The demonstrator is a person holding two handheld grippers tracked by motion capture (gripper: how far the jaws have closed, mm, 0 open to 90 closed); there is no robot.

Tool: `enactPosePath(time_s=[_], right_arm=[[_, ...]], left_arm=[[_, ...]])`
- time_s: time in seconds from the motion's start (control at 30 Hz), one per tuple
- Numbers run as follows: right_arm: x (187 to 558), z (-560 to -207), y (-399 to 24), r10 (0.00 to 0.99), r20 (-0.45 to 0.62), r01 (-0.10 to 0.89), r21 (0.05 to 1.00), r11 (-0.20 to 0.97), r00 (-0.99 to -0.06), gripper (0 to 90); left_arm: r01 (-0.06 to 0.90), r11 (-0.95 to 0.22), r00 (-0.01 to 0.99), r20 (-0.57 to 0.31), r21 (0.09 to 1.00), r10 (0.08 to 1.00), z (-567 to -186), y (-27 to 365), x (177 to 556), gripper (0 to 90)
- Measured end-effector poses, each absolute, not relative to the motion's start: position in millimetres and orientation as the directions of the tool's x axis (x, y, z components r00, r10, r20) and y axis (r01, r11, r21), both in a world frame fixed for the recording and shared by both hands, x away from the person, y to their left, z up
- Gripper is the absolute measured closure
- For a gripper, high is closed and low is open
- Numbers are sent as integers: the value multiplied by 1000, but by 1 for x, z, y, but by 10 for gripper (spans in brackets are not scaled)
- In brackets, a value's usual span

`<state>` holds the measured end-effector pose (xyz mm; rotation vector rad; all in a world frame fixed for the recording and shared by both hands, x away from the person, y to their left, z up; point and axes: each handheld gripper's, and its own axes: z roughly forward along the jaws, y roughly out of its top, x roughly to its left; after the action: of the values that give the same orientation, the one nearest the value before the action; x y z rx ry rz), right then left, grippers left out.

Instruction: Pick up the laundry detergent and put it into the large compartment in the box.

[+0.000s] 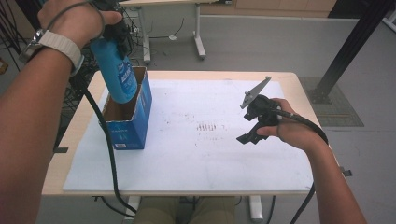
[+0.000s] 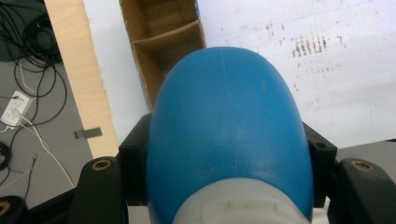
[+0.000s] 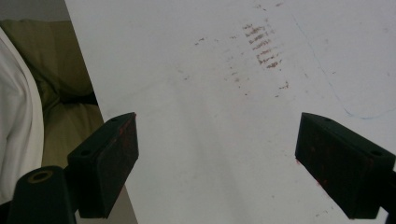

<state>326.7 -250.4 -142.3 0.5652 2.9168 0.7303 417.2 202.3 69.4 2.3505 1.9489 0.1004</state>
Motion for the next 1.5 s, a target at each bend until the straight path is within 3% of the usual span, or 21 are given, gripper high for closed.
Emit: enactPosePath(time_s=[1.5], right_arm=[[329,-149,-254,382,21,347,467,813,-924,133]], left_arm=[[985,-145,144,16,89,989,40,218,432,379]])
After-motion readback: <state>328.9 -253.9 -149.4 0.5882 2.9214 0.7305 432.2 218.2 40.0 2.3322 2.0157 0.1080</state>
